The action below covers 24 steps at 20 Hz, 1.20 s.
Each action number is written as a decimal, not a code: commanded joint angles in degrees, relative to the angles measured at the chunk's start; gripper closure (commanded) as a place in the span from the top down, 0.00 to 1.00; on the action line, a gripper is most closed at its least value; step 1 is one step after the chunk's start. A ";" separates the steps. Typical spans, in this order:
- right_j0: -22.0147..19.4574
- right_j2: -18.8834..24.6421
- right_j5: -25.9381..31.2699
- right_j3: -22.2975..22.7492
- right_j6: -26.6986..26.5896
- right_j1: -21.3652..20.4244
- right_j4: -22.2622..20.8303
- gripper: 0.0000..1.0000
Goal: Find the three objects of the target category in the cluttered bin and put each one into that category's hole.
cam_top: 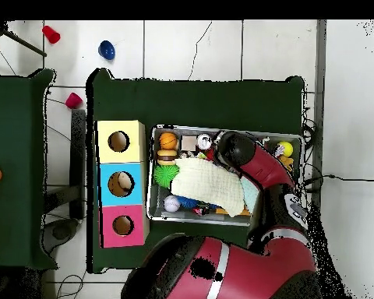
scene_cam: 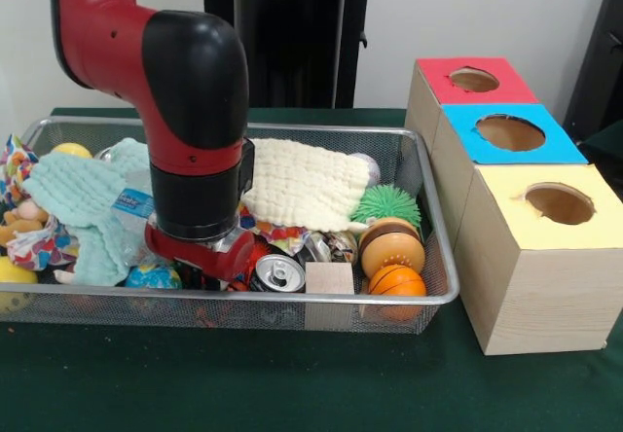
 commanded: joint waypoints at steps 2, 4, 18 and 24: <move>-0.28 6.61 -1.41 -1.14 11.31 6.71 1.96 0.00; 2.41 1.97 0.85 1.54 14.73 1.44 2.22 0.00; 11.55 -13.23 9.51 5.07 16.72 -13.47 1.66 0.00; 15.43 -16.91 8.54 8.43 20.16 -16.74 2.88 0.00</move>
